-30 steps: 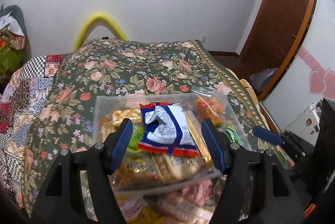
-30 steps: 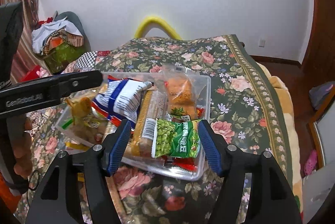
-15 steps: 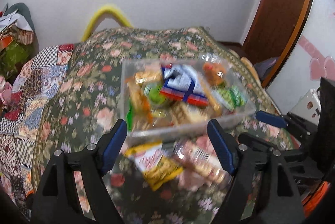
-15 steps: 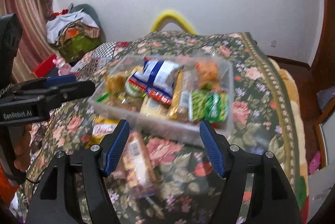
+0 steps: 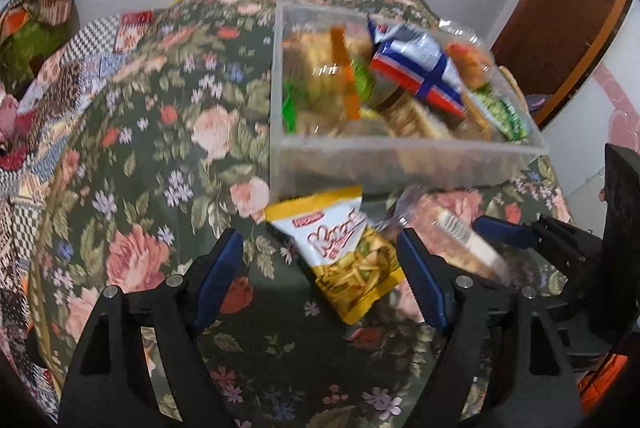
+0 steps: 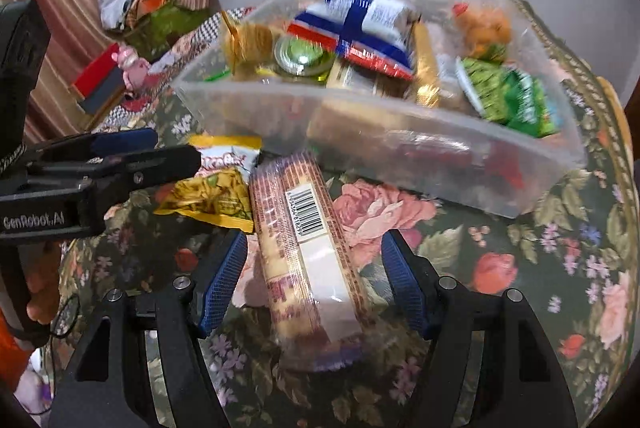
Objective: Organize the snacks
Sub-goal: 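Grasp the yellow Kaka bag with the left tool while the right tool grasps the barcoded biscuit roll, then carry the Kaka bag and biscuit roll into the clear box and release both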
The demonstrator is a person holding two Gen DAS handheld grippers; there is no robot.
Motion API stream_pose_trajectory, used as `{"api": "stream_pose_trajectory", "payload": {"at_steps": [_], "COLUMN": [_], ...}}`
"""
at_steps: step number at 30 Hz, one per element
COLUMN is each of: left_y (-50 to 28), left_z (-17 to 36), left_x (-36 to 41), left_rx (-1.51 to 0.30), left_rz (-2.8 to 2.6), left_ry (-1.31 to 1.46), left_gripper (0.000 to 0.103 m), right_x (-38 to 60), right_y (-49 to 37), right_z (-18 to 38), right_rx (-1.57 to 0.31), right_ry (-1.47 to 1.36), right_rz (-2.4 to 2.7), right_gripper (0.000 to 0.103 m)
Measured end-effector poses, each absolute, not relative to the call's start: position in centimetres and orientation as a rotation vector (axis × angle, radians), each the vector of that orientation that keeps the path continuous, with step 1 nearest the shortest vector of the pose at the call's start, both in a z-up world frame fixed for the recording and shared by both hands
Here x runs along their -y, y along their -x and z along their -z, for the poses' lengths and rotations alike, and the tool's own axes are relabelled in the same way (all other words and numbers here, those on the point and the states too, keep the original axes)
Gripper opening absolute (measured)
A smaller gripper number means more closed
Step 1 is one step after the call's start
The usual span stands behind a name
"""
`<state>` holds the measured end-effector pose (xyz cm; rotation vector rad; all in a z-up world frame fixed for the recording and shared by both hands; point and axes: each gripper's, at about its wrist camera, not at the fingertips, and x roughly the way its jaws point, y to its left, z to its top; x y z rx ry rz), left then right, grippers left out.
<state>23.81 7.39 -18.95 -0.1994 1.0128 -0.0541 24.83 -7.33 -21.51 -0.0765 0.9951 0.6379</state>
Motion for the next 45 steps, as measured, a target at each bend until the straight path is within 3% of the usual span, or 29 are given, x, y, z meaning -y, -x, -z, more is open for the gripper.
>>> {"api": "stream_pose_trajectory", "payload": {"at_steps": [3, 7, 15, 20, 27, 29, 34, 40, 45], "left_y": [-24.1, -24.6, -25.5, -24.7, -22.8, -22.1, -20.8, -19.4, -19.2], "left_z": [20.1, 20.9, 22.3, 22.2, 21.6, 21.1, 20.0, 20.1, 19.8], "left_x": [-7.4, -6.9, -5.7, -5.7, -7.1, -7.1, -6.3, -4.9, -4.9], "left_rx": [-1.034, -1.04, -1.042, -1.023, -1.02, -1.014, -0.999, -1.014, -1.002], "left_rz": [0.06, 0.073, 0.068, 0.076, 0.093, 0.094, 0.104, 0.128, 0.131], "left_ry": [0.206, 0.216, 0.188, 0.142, 0.173, 0.175, 0.15, 0.121, 0.131], "left_gripper": [0.079, 0.079, 0.078, 0.054, 0.044, 0.041, 0.041, 0.041, 0.041], "right_x": [7.0, 6.4, 8.3, 9.8, 10.6, 10.8, 10.7, 9.8, 8.9], "right_y": [-25.0, -24.6, -24.2, -23.7, -22.9, -22.6, -22.5, -22.6, -22.1], "right_z": [21.7, 21.3, 21.2, 21.0, 20.6, 20.2, 19.9, 20.9, 21.5], "right_rx": [-0.988, -0.982, -0.976, -0.98, -0.97, -0.958, -0.961, -1.021, -1.004], "right_ry": [0.083, 0.088, 0.076, 0.056, 0.038, 0.033, 0.047, 0.038, 0.091], "right_rz": [-0.632, -0.662, -0.641, -0.63, -0.615, -0.616, -0.615, -0.63, -0.626], "right_gripper": [0.063, 0.048, 0.044, 0.043, 0.041, 0.03, 0.031, 0.043, 0.043]}}
